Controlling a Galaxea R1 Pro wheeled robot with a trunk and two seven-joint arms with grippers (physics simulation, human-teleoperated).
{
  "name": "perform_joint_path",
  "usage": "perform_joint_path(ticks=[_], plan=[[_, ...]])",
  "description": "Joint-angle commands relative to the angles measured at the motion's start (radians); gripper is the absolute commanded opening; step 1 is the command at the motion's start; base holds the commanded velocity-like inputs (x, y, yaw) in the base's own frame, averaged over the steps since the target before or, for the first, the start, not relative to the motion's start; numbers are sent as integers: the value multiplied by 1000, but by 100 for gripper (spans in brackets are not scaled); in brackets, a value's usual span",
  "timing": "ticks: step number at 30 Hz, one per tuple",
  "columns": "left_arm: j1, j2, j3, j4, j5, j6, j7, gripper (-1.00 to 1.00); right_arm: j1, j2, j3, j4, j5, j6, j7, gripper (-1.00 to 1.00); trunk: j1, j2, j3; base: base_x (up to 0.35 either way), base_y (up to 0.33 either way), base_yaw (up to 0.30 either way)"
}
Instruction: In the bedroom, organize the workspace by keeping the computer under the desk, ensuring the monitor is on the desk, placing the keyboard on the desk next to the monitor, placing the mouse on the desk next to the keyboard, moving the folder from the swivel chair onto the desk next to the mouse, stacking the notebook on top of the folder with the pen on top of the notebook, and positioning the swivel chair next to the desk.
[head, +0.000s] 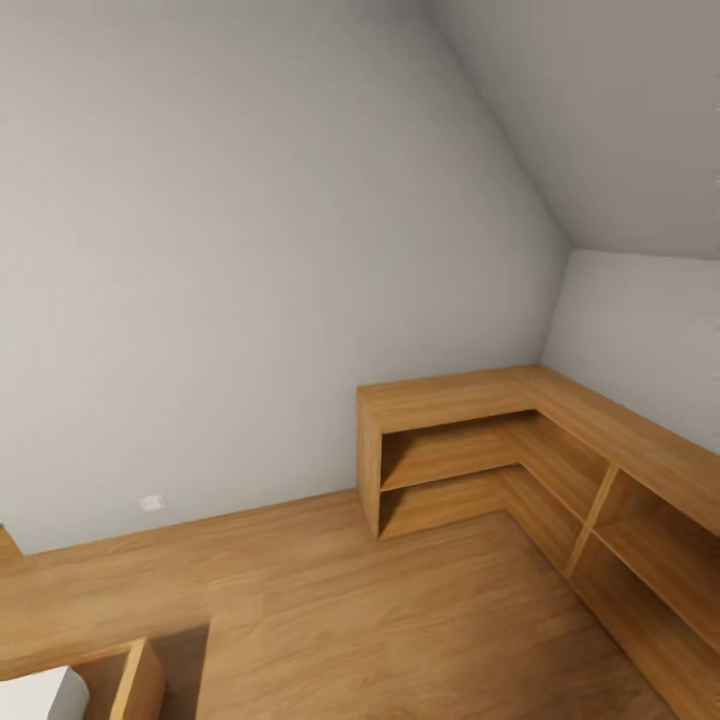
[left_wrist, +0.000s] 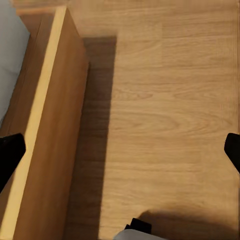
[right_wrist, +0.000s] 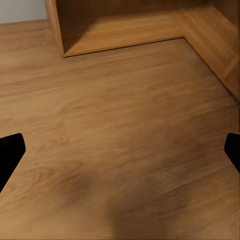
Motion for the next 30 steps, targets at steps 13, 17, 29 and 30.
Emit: perform_joint_path(ticks=[13, 17, 29, 30], plan=[[0, 0, -7, -1, 2, -1, 9, 100, -1, 1, 9, 2, -10, -3, -1, 100, 1, -1, 10, 322, 0, -219], [0, 0, -7, -1, 2, -1, 8, 100, -1, 1, 9, 2, -10, -3, -1, 100, 1, -1, 12, 322, 0, -236], [0, 0, -7, -1, 2, -1, 7, 100, -1, 1, 10, 2, -10, -3, -1, 100, 1, -1, 13, 327, 0, -254], [0, 0, -7, -1, 2, -1, 7, 100, -1, 1, 10, 2, -10, -3, -1, 100, 1, -1, 13, 329, 0, -166]])
